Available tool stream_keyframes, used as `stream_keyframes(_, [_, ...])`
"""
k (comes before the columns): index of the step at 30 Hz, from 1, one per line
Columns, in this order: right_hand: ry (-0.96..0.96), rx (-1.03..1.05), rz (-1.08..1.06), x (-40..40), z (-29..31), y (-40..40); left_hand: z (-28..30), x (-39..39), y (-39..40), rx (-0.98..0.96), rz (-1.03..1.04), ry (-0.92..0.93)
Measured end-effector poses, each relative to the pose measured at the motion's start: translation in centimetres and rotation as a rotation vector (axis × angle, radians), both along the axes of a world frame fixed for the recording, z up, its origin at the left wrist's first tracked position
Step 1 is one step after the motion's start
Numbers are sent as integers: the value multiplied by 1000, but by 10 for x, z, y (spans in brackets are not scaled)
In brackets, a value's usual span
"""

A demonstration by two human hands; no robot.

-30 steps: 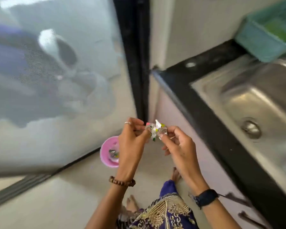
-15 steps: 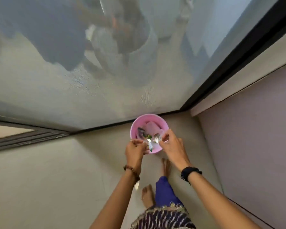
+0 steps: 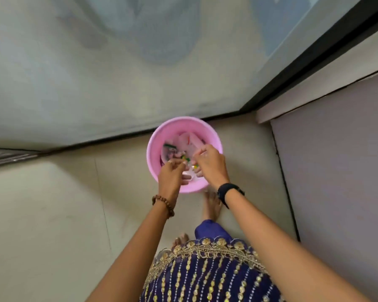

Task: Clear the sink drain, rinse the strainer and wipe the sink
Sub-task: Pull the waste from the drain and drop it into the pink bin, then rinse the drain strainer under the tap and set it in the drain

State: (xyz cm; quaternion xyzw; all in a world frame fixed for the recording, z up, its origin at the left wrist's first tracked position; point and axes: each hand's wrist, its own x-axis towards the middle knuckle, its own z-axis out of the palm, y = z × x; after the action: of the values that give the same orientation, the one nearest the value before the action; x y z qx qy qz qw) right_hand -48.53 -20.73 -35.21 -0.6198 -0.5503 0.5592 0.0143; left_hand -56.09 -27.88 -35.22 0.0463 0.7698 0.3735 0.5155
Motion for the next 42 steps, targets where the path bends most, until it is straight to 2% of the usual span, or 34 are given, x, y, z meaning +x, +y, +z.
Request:
stream_keyframes(4, [227,-80,-231,23,136,5,130,19,21,113,235,-265])
stream_keyframes(7, [380,-62,-313,58,274,11,263,50,39,223,246,-396])
stream_keyframes(10, [585,-14,-382,104,404,11,387,96,47,382,124,-488])
stream_keyframes(13, [724,105,-452,169,507,0,486,155,49,496,-100,-616])
stream_keyframes(16, [791,228,-594,236,570,-11,546,214,57,570,-248,-730])
stream_keyframes(18, [775,338,-693,286,597,-16,575,260,68,601,-398,-741])
stream_keyframes(21, [687,491,-844,358,617,-19,599,334,88,568,-629,-699])
stream_keyframes(24, [546,623,-955,433,623,-16,607,416,109,536,-849,-581])
stream_keyframes(27, [400,706,-1069,516,616,-8,599,500,128,576,-1087,-409])
stream_keyframes(31, [135,769,-1207,619,590,-1,574,606,152,538,-1299,-307])
stream_keyframes(36, [-233,674,-1388,725,540,-1,530,715,165,375,-1464,-319])
stream_keyframes(39, [-477,575,-1335,765,513,-2,501,755,167,298,-1473,-267])
stream_keyframes(42, [-603,476,-1283,779,495,-1,485,780,165,324,-1497,-200])
